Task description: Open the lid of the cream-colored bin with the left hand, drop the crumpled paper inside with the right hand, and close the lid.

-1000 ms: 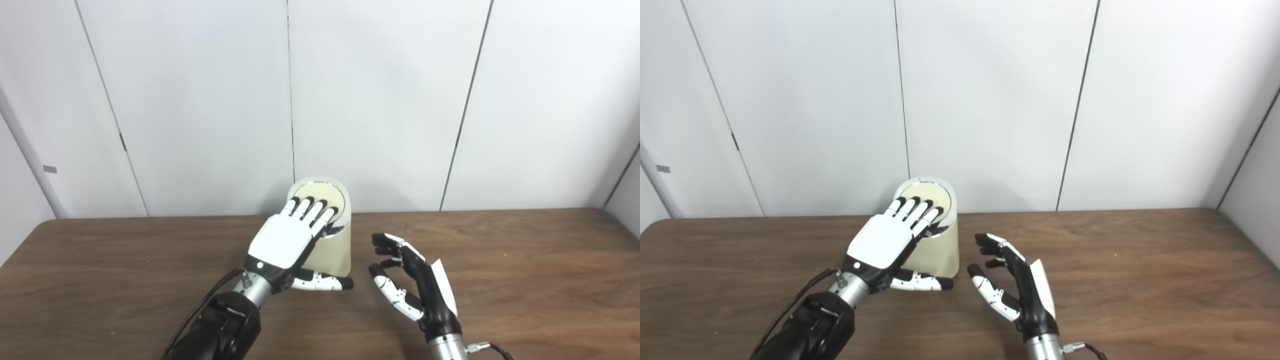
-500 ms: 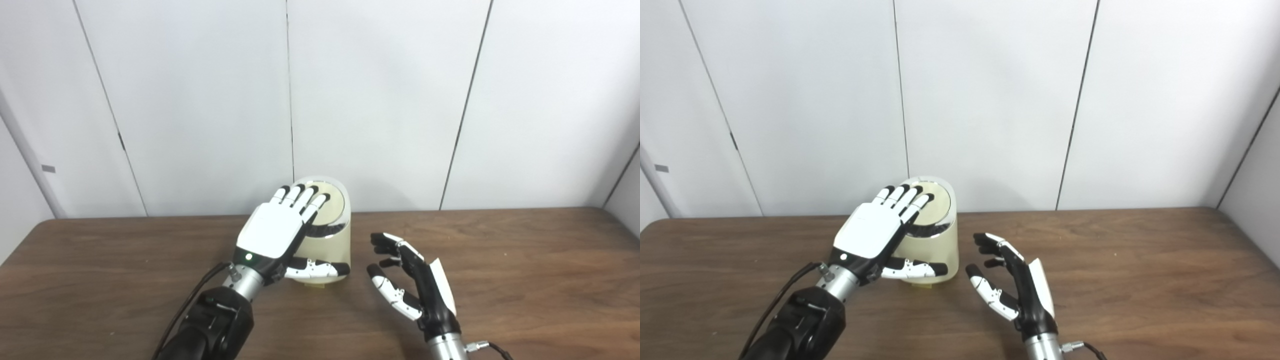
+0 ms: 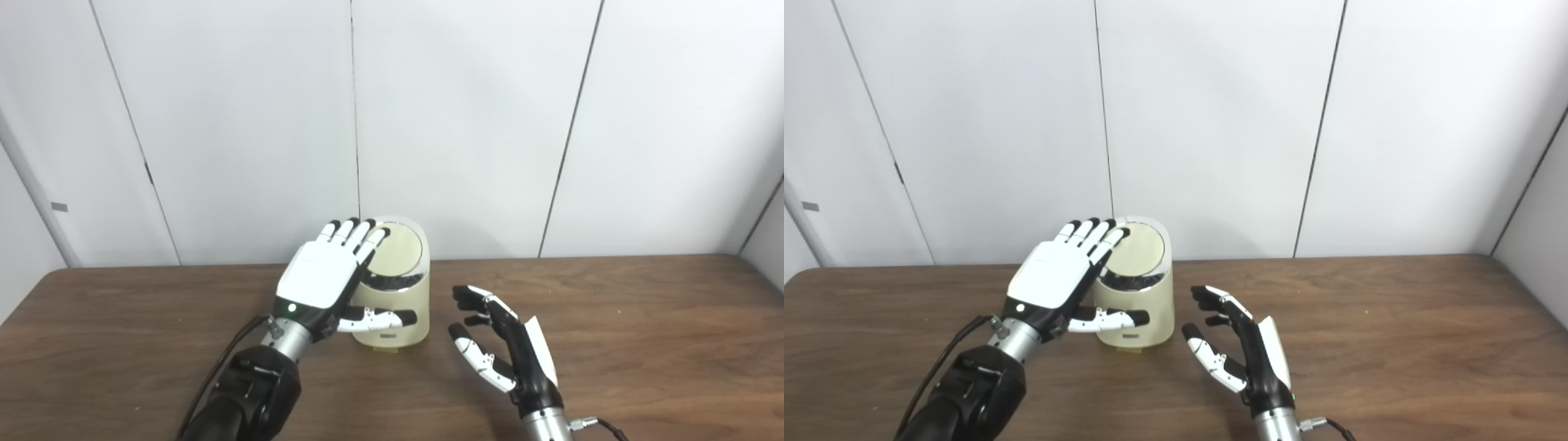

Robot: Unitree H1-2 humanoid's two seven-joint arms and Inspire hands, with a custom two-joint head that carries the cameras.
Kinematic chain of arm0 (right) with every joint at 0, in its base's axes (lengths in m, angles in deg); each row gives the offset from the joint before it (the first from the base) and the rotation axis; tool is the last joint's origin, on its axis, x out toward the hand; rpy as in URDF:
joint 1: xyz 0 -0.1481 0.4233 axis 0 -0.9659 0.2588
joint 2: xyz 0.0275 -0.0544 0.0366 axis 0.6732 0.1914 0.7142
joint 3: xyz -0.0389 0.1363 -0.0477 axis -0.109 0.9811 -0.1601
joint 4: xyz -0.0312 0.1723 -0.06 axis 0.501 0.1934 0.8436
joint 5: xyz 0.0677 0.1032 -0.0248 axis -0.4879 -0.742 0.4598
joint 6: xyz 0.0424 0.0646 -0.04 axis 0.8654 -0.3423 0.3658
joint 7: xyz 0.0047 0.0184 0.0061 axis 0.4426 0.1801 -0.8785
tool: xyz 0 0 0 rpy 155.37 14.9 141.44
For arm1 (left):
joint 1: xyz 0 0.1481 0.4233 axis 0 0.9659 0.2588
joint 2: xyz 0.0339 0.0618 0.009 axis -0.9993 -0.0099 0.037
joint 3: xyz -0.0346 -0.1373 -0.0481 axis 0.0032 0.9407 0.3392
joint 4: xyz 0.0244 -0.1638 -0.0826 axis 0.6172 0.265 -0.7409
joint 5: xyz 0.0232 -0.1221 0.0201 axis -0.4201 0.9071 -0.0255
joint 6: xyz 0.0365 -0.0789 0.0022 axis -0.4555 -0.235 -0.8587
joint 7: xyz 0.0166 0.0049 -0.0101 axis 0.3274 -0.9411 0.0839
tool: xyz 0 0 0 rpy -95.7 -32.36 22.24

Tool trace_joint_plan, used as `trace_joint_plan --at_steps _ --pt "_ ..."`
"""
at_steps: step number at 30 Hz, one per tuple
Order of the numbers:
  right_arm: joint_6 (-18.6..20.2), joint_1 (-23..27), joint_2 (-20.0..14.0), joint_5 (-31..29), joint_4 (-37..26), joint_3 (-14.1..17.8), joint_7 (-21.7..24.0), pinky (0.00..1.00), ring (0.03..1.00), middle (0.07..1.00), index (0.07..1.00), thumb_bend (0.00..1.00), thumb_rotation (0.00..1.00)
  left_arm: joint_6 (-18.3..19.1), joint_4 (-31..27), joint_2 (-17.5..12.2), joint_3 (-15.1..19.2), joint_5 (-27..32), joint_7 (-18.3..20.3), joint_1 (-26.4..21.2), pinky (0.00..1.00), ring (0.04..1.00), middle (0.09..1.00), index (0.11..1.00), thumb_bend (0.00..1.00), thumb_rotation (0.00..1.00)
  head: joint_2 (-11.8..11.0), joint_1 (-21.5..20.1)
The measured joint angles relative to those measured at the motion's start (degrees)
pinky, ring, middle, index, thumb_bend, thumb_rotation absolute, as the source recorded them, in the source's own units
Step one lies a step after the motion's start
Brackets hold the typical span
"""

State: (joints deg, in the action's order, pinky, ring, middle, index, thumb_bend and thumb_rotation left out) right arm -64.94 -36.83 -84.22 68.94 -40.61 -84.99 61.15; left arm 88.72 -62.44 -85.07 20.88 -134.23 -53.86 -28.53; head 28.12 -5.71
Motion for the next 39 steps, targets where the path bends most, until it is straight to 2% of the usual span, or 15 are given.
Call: trace_joint_plan --at_steps 2,4,7,9,11,12,16,20,27,34,39 --pt "-0.01 0.03 0.01 0.0 -0.01 -0.01 0.0 0.64 0.747 0.763 0.761 0.17 0.53 -0.16 -1.25 0.3 1.86 3.59 0.06 1.02 1.0 1.0 1.0 1.0 0.67 1.0 0.0 0.17" --pt "-0.04 0.03 -0.02 -0.09 -0.01 0.02 0.0 0.63 0.744 0.762 0.76 0.17 0.55 -1.57 -1.58 0.94 4.36 9.18 -1.25 2.6 1.0 0.99 0.968 0.993 0.54 1.0 0.09 0.26" --pt "-0.29 0.02 -0.09 -0.7 0.0 0.12 0.01 0.64 0.744 0.764 0.762 0.18 0.58 -4.55 -1.5 2.56 7.76 16.33 -5.04 5.95 1.0 0.934 0.922 0.934 0.37 1.0 0.09 0.44" --pt "-0.39 -0.03 -0.17 -1.07 -0.01 0.24 0.01 0.65 0.748 0.771 0.766 0.18 0.62 -6.25 -1.38 4.13 9.69 21.43 -6.97 8.04 0.94 0.905 0.902 0.898 0.29 1.0 0.18 0.53" --pt "-0.72 -0.03 -0.25 -1.23 0.01 0.22 0.01 0.65 0.749 0.774 0.765 0.17 0.6 -8.58 -1.26 5.84 11.72 27.37 -8.42 9.62 0.88 0.893 0.896 0.887 0.26 1.0 0.09 0.27" --pt "-1.16 -0.04 -0.25 -1.29 0.01 0.24 0.0 0.64 0.744 0.774 0.767 0.18 0.6 -9.66 -1.16 6.5 12.41 29.78 -8.92 10.11 0.81 0.881 0.889 0.881 0.22 1.0 0.18 0.18" --pt "-1.41 -0.07 -0.18 -1.37 -0.06 0.3 0.01 0.64 0.745 0.775 0.769 0.18 0.6 -14.21 0.35 7.45 15.11 39.46 -9.35 10.55 0.76 0.867 0.887 0.878 0.21 1.0 0.35 0.0" --pt "-1.33 -0.68 -0.18 -1.8 -1.08 0.67 0.1 0.64 0.748 0.782 0.773 0.19 0.6 -16.58 0.94 7.66 16.35 45.14 -9.36 12.82 0.72 0.846 0.87 0.858 0.22 1.0 0.88 0.0" --pt "-0.66 -3.15 -0.67 0.16 -4.54 0.75 0.24 0.67 0.764 0.79 0.775 0.19 0.64 -17.63 1.21 8.84 17.27 47.54 -9.82 18.67 0.78 0.868 0.878 0.865 0.21 1.0 1.76 -0.18" --pt "1.57 -5.86 -1.57 0.13 -7.96 0.96 1.54 0.68 0.776 0.796 0.776 0.2 0.68 -17.98 1.11 10.3 17.63 50.08 -10.67 22.11 0.81 0.879 0.891 0.875 0.19 1.0 2.81 -0.26" --pt "2.37 -7.57 -1.84 0.28 -9.75 1.14 2.05 0.66 0.761 0.784 0.768 0.2 0.69 -17.98 0.8 11.26 18.25 53.24 -10.61 24.15 0.81 0.876 0.887 0.877 0.23 0.96 3.43 -0.44"
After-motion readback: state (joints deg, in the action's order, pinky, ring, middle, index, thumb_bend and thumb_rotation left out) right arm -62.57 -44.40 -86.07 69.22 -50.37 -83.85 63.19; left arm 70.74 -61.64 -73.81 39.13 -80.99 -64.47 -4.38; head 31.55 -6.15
